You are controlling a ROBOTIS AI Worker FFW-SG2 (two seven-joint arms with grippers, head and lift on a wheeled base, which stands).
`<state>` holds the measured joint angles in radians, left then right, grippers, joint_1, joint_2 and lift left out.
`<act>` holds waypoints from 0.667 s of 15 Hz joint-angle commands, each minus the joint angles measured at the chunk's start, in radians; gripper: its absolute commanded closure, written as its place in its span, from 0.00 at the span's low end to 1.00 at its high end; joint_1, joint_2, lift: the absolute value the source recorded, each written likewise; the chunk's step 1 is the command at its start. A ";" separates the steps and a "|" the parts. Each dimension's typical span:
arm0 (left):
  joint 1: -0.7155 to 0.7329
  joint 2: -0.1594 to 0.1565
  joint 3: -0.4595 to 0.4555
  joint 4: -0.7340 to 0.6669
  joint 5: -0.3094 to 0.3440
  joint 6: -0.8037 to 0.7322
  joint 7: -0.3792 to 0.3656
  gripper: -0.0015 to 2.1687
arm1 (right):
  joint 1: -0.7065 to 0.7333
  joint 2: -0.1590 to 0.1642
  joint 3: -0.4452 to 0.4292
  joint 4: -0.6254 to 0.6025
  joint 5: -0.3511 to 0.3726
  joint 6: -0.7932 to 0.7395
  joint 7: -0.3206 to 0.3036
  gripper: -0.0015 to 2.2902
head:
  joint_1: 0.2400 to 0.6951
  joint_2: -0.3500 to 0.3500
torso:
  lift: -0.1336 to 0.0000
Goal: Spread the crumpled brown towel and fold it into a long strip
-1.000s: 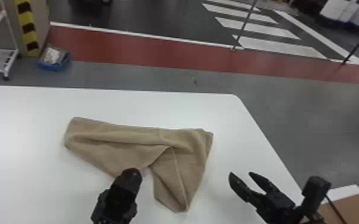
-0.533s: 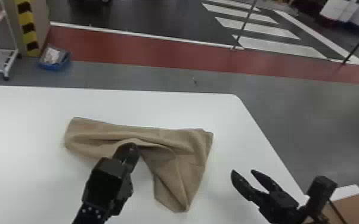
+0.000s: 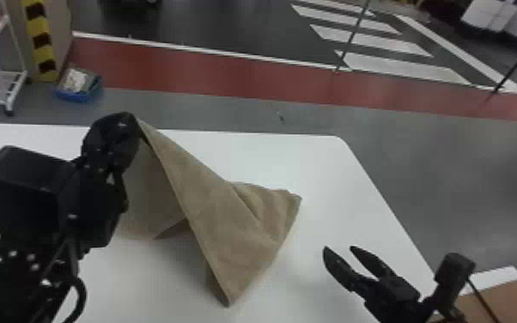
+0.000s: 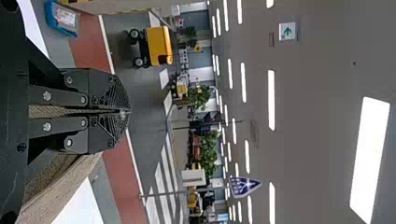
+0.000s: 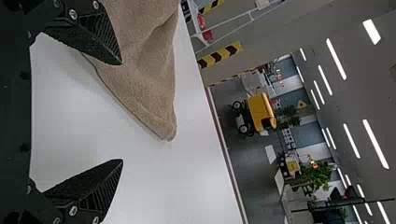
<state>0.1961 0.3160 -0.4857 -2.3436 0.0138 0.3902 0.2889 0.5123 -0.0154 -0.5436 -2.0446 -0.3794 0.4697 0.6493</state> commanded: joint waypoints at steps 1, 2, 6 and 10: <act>0.006 0.006 0.018 -0.006 -0.003 0.002 -0.005 0.50 | 0.008 0.011 0.047 -0.035 -0.001 0.048 0.009 0.08 | 1.00 0.00 | 0.08; 0.005 0.006 0.019 0.003 -0.002 0.002 -0.008 0.50 | 0.018 0.015 0.080 -0.065 0.001 0.070 0.010 0.08 | 1.00 0.00 | 0.08; -0.011 0.000 0.019 0.046 0.000 0.002 -0.023 0.50 | 0.038 0.016 0.212 -0.164 0.028 0.217 0.047 0.08 | 1.00 0.12 | 0.08; -0.037 -0.002 0.018 0.059 0.009 0.002 -0.031 0.50 | 0.042 0.016 0.495 -0.187 0.297 0.208 -0.005 0.09 | 1.00 0.29 | 0.08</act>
<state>0.1665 0.3146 -0.4675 -2.2855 0.0198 0.3920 0.2593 0.5535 0.0000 -0.1535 -2.2315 -0.1934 0.6918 0.6576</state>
